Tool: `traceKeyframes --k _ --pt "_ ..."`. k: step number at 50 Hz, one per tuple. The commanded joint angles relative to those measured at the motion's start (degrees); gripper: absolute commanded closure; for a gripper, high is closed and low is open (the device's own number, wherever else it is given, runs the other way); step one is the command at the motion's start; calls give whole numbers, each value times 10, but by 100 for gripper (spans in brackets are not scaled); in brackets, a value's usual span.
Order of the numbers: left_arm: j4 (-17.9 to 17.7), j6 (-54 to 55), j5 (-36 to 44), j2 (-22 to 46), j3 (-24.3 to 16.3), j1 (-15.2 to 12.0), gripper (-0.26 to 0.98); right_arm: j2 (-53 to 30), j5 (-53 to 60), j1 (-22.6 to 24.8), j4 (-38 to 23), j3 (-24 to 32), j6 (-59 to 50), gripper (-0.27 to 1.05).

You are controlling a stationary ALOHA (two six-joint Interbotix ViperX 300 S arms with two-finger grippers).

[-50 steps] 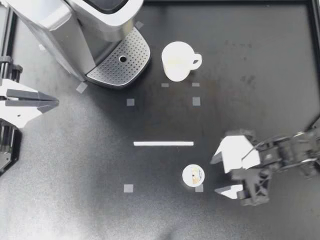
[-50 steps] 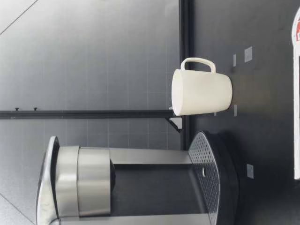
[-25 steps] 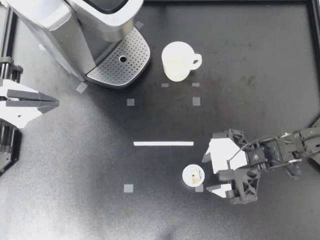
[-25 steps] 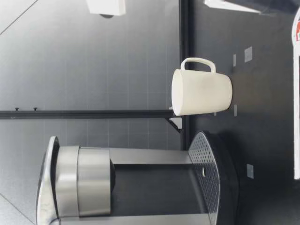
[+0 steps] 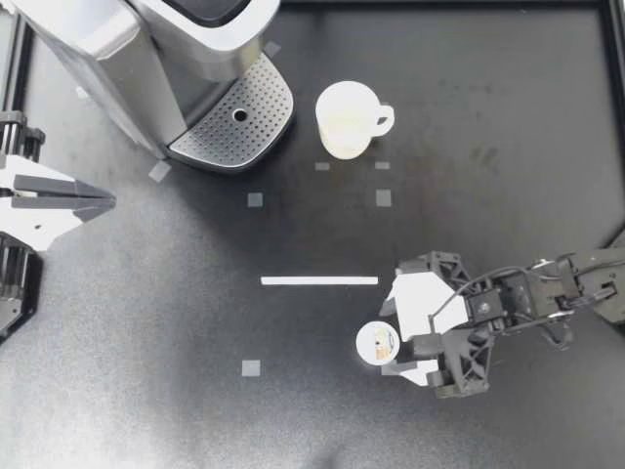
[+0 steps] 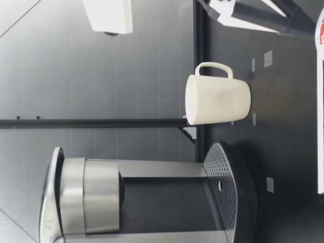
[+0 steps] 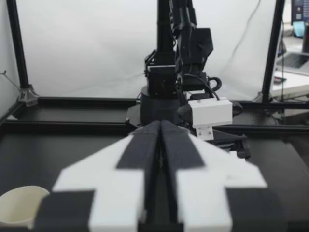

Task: Place the coffee capsule inside the capsule container, then place the cup onto the center of the cup tray.

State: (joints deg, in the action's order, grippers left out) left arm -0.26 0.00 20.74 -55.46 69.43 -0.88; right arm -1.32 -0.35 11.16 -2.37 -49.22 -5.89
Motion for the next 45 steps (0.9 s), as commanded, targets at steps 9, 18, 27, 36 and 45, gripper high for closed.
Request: traceKeyframes --k 9,18,27,36,45 --pt "1 2 5 3 -4 -2 61 -5 -8 -4 -11 27 1 -17" --pt "1 2 4 3 -4 -2 61 -14 -30 -4 -20 42 1 -16" --pt "1 1 3 3 -4 -2 61 -19 -38 -4 -20 54 0 -16" --pt "1 1 3 3 -4 -2 61 -25 -40 -4 -20 58 0 -7" --pt "0 1 3 2 -4 -1 61 -20 -45 -3 -20 58 1 15"
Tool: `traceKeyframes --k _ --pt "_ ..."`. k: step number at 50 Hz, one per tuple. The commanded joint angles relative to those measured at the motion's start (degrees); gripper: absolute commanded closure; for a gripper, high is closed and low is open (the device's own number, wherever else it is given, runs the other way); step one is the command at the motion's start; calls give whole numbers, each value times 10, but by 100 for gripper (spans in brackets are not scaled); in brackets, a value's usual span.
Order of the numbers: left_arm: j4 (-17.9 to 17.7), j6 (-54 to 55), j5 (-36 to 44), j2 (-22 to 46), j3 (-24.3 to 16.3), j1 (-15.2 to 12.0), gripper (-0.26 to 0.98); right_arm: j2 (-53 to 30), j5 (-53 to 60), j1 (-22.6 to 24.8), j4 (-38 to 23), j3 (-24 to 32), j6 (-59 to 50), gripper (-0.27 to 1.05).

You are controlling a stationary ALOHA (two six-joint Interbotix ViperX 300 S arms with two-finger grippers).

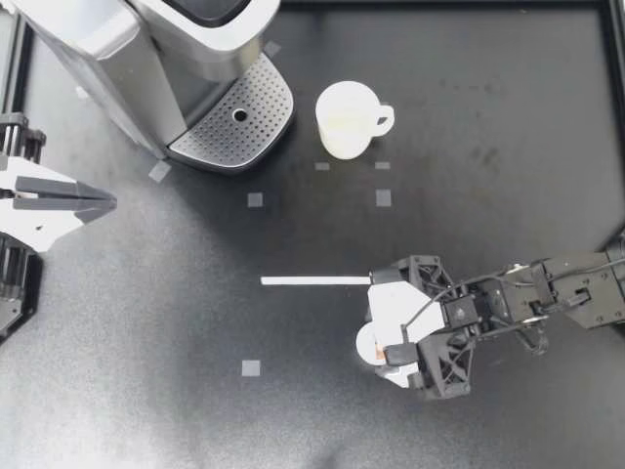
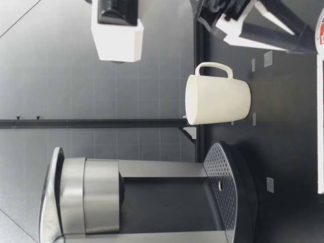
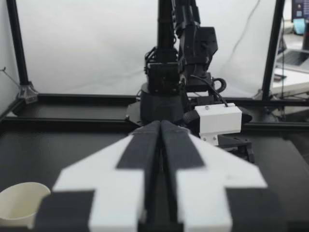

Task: Place the coffee capsule inside the capsule container, then place the cup onto the center of the cup tray.

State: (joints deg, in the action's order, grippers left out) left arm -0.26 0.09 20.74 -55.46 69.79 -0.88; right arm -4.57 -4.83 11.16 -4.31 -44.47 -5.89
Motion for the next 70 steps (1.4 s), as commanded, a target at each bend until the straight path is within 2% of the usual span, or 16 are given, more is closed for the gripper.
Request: traceKeyframes --k 1,5,16,23,31,38,45,53,58,63,64,70 --pt "1 0 3 2 -8 -2 61 14 0 -4 -1 11 1 17" --pt "1 0 3 3 -9 -1 61 18 3 -3 -1 11 -1 21" --pt "-4 3 2 21 -24 -2 61 46 19 -4 2 5 -9 21" --pt "-38 2 -30 65 -62 -13 61 88 92 -4 11 -14 -17 21" --pt "-65 2 -162 139 -137 -47 61 131 174 -20 30 -55 -27 21" --pt "-64 2 -309 194 -218 -67 61 151 229 -31 32 -87 -28 21" --pt "-52 2 -465 255 -315 -73 61 159 264 -39 33 -105 -28 21" --pt "-4 12 -679 337 -442 -73 61 156 268 -47 45 -114 -28 22" --pt "42 40 -779 381 -508 -69 61 156 265 -54 46 -116 -27 22" --pt "121 81 -857 421 -562 -50 61 155 261 -59 46 -119 -25 22" --pt "154 96 -878 432 -574 -41 61 155 261 -60 46 -120 -25 22" --pt "294 149 -954 475 -613 4 61 157 260 -61 46 -123 -25 22"
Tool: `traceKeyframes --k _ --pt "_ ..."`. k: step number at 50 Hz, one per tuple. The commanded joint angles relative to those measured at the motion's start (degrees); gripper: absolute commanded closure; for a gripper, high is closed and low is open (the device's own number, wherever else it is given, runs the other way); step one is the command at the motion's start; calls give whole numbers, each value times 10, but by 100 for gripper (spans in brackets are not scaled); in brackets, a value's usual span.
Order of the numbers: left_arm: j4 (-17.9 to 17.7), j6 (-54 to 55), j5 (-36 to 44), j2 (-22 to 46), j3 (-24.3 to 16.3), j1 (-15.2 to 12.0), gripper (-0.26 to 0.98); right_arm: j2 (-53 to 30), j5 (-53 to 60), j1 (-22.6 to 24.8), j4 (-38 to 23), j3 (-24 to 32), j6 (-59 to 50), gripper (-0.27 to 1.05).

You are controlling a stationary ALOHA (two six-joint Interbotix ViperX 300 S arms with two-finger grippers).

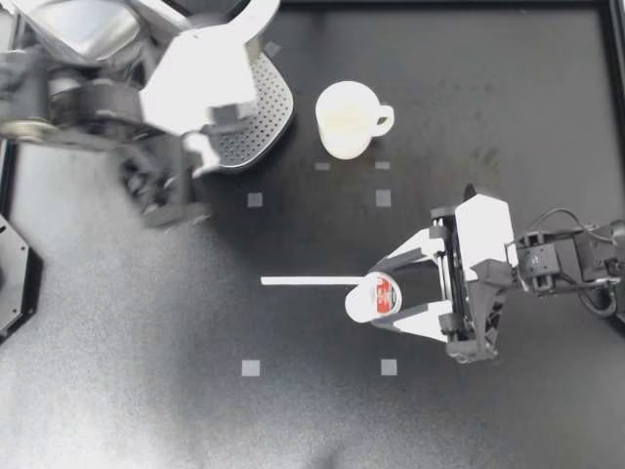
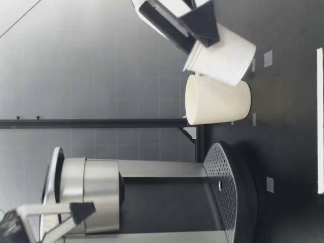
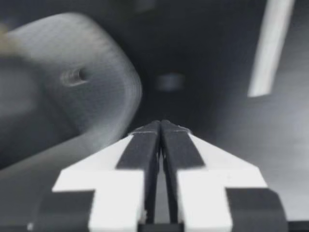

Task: Place the coffee capsule inside the capsule container, then place the cup onto the center of the cup tray.

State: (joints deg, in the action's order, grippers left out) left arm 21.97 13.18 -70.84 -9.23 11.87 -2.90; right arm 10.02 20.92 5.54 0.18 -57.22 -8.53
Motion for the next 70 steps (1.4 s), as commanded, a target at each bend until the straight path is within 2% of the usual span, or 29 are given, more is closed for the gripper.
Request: traceKeyframes --k 1,10,12,21,32,39,48,59,70 --pt "96 27 -50 19 -38 32 61 12 3 -4 1 4 2 22" --pt "306 54 -142 91 -49 98 61 18 3 -6 1 -3 3 22" --pt "340 55 -156 106 -47 109 61 19 3 -8 1 -4 3 22" --pt "455 57 -208 165 -42 136 61 23 2 -8 1 -8 4 22" --pt "568 60 -273 210 -16 139 61 24 2 -8 1 -15 3 22" --pt "606 81 -266 207 8 138 61 24 2 -8 1 -16 4 22" --pt "622 130 -229 186 45 138 61 25 2 -8 0 -16 4 22" --pt "668 154 -209 173 75 127 61 25 2 -8 1 -16 3 22" --pt "672 155 -192 170 79 103 61 25 2 -8 1 -14 2 22"
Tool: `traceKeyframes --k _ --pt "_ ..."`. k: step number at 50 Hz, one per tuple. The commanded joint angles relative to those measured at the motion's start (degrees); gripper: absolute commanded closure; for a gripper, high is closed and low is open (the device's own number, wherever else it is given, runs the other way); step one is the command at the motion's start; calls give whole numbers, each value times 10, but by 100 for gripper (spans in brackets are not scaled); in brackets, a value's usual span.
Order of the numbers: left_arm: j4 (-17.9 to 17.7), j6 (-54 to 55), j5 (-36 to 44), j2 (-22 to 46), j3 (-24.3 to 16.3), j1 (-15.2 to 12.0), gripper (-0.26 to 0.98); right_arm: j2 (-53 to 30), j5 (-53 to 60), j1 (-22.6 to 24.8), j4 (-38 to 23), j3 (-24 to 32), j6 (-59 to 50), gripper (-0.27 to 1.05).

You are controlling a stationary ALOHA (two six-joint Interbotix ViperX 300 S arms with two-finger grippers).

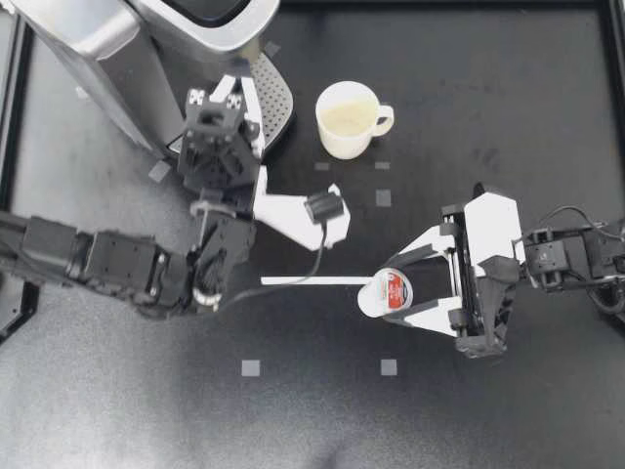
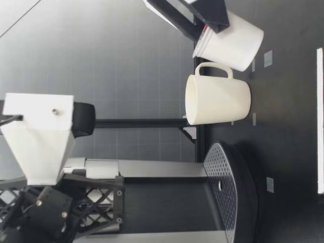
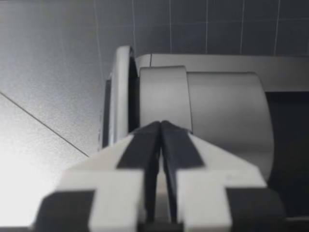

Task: Place the coffee capsule inside the capsule container, then place the cup onto the center of the cup tray.

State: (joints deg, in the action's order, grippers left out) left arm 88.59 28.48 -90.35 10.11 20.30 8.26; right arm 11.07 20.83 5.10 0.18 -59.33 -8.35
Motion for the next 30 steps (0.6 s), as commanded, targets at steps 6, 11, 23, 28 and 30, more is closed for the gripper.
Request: traceKeyframes --k 6,11,23,28,30 --pt "7 3 11 -27 -4 -17 61 15 3 -4 0 7 0 22" --pt "8 3 11 -30 -2 -20 61 15 3 -4 1 7 0 22" --pt "26 3 7 -48 9 -32 61 15 3 -4 1 9 1 22" --pt "49 3 -6 -61 9 -32 61 16 3 -4 1 9 -1 22" --pt "56 3 -12 -65 6 -32 61 16 3 -4 1 9 -1 22"
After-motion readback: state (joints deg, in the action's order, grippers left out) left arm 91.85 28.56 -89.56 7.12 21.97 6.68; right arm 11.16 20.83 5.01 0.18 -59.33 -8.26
